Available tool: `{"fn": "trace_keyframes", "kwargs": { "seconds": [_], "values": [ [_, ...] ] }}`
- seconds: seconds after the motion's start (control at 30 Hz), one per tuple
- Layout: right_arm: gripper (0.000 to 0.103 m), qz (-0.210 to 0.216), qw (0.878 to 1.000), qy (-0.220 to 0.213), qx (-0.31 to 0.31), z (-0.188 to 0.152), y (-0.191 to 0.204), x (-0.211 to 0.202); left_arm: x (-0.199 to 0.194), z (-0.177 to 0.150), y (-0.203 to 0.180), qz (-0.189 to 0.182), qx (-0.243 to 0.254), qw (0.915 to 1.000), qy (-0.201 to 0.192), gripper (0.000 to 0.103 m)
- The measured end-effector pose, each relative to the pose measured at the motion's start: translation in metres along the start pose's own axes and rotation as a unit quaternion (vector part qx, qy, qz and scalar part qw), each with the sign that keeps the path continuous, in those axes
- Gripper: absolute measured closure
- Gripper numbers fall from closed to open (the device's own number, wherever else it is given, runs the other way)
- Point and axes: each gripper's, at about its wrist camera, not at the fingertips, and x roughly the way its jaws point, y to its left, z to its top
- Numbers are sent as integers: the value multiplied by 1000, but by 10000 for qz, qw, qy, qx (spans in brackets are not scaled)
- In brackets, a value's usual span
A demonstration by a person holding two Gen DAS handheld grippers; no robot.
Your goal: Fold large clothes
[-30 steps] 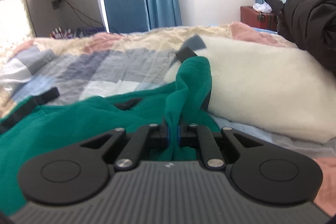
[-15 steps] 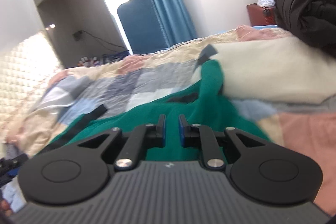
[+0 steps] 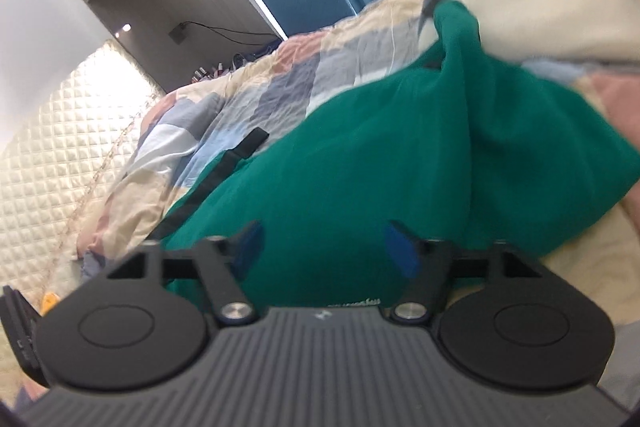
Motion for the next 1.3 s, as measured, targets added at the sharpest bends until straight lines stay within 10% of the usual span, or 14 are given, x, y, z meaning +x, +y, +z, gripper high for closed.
{"fn": "trace_keyframes", "kwargs": {
  "seconds": [0.57,0.9,1.17,1.3],
  "values": [
    [12,709,9463,1036,2978,-45,-57,56,47,-1,74,-955,-2672,9543,941,2],
    [12,755,9250,6,3723,-55,-72,57,81,12,100,-1177,-3312,9344,569,3],
    [12,489,9261,-462,3712,-55,-78,53,94,24,86,-943,-2873,9523,421,3],
    [18,360,9376,-414,3434,-51,-72,56,92,25,80,-789,-2668,9600,320,23]
  ]
}}
